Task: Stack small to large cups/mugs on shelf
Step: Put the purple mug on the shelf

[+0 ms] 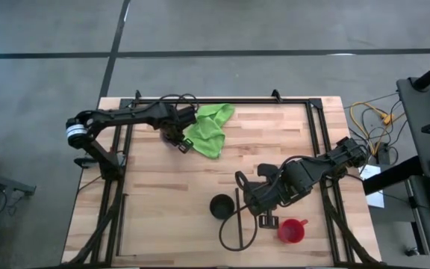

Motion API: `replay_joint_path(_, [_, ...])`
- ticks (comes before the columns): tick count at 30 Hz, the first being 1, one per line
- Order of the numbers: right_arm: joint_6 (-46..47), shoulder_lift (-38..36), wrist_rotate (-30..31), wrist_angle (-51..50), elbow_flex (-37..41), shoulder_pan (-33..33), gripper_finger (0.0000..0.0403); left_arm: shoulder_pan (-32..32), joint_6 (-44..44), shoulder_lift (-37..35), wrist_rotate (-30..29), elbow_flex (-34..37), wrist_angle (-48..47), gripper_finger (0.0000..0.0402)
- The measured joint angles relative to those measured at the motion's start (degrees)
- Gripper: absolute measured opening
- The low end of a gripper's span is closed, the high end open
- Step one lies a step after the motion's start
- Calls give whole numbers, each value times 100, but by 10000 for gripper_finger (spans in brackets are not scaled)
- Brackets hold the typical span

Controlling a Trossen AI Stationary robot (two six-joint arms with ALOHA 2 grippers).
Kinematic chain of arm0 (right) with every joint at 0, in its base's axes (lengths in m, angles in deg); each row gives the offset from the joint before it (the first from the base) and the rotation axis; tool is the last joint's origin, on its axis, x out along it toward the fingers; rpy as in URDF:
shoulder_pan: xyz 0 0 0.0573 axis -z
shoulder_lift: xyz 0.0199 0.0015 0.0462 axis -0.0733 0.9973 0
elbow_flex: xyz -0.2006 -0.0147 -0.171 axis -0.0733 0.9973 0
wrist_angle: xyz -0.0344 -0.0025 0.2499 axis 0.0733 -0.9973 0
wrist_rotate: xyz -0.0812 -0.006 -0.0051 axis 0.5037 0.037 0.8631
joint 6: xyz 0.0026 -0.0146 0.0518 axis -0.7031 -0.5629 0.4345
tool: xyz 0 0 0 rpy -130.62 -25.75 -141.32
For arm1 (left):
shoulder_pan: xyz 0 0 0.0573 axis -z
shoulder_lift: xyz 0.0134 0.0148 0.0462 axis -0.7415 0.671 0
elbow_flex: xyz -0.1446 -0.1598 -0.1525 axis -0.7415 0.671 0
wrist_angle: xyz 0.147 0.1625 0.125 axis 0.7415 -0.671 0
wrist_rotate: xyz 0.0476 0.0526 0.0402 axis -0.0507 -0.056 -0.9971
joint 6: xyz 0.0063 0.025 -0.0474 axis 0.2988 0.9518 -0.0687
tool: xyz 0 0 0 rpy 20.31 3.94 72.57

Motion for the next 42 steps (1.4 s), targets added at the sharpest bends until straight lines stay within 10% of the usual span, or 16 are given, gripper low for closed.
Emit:
replay_joint_path(20, [-139, 0, 7, -16, 0, 0, 13, 702, 141, -341, 1, -2096, -2193, 8])
replay_joint_path(42, [-426, 0, 18, -9, 0, 0, 13, 3703, -1614, -320, 487, -3469, -2894, 8])
